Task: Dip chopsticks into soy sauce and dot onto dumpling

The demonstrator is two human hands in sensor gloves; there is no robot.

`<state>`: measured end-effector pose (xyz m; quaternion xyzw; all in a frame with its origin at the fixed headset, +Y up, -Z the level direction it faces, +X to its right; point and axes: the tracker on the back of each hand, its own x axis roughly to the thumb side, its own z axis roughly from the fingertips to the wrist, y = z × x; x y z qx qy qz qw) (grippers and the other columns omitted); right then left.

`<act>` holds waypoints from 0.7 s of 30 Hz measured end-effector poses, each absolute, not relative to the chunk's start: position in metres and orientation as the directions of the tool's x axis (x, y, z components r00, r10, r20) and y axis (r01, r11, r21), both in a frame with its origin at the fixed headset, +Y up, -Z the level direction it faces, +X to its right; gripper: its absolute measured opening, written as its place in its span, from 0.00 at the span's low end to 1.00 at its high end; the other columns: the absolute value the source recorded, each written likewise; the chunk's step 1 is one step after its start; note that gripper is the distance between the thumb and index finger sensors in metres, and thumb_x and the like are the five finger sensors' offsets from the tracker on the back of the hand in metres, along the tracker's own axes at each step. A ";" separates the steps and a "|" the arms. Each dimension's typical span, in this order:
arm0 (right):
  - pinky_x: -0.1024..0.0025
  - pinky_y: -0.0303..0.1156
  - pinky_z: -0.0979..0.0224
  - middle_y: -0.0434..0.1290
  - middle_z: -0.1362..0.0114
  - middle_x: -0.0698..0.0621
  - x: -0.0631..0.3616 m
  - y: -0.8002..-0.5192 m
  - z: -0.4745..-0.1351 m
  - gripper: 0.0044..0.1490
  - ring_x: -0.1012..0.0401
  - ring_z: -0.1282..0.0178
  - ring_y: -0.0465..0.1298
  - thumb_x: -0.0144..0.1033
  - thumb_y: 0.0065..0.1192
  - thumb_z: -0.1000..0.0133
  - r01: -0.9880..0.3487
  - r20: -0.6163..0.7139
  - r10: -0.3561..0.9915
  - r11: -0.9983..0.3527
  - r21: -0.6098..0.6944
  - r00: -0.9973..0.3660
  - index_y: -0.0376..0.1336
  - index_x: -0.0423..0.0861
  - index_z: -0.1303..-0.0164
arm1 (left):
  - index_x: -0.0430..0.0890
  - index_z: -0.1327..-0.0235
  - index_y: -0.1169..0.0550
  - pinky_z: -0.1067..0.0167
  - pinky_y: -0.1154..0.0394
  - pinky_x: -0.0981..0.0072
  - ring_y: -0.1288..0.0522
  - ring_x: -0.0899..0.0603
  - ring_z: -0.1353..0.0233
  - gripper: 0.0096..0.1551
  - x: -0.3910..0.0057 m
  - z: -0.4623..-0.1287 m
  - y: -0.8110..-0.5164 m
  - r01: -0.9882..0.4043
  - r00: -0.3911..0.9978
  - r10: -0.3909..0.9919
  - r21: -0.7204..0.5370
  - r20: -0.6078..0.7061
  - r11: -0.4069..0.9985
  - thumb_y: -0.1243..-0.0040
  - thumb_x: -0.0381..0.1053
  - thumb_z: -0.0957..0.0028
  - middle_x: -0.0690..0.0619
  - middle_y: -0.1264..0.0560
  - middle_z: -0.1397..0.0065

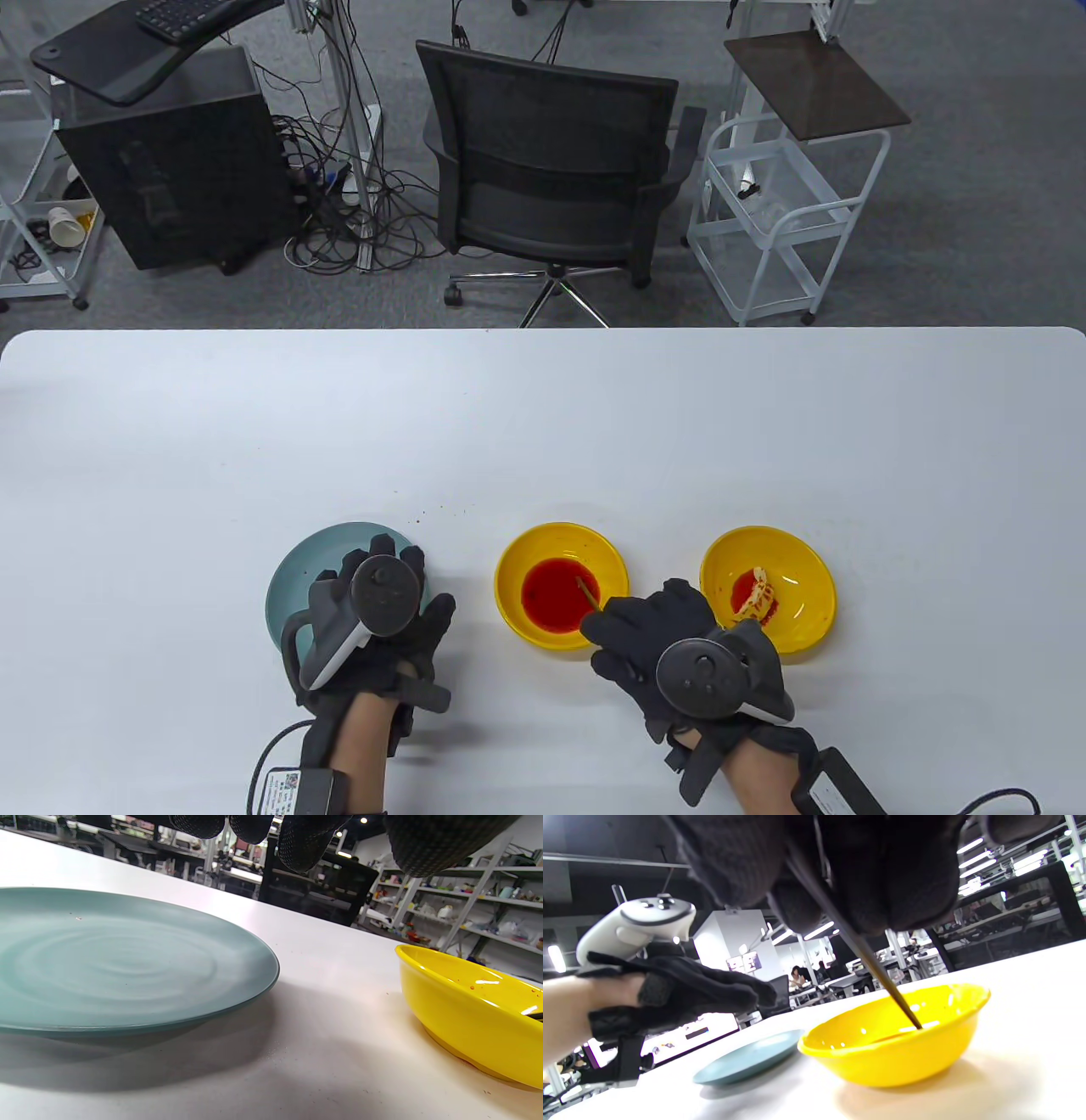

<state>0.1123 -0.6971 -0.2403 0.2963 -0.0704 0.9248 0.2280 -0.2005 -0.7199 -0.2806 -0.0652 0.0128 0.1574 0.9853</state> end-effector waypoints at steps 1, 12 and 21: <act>0.26 0.59 0.26 0.77 0.33 0.45 0.112 -0.697 -0.240 0.30 0.44 0.42 0.79 0.49 0.64 0.52 -0.463 0.581 0.379 -0.886 0.004 -0.720 0.71 0.51 0.40 | 0.49 0.19 0.36 0.28 0.53 0.25 0.46 0.29 0.17 0.46 -0.201 -0.281 -0.720 -0.312 0.950 0.309 -0.124 -0.045 0.942 0.44 0.70 0.48 0.47 0.49 0.14; 0.25 0.57 0.27 0.75 0.32 0.42 0.113 -0.698 -0.241 0.33 0.42 0.42 0.78 0.48 0.62 0.50 -0.502 0.559 0.451 -0.862 0.072 -0.696 0.70 0.45 0.39 | 0.49 0.19 0.36 0.28 0.53 0.25 0.46 0.29 0.17 0.46 -0.201 -0.280 -0.720 -0.314 0.950 0.311 -0.126 -0.043 0.941 0.44 0.70 0.48 0.47 0.49 0.14; 0.25 0.58 0.27 0.76 0.33 0.42 0.115 -0.697 -0.241 0.33 0.42 0.42 0.78 0.48 0.62 0.51 -0.502 0.570 0.449 -0.862 0.073 -0.688 0.70 0.44 0.39 | 0.49 0.19 0.36 0.28 0.53 0.25 0.46 0.29 0.17 0.46 -0.200 -0.280 -0.720 -0.312 0.950 0.309 -0.131 -0.047 0.941 0.44 0.70 0.48 0.46 0.49 0.13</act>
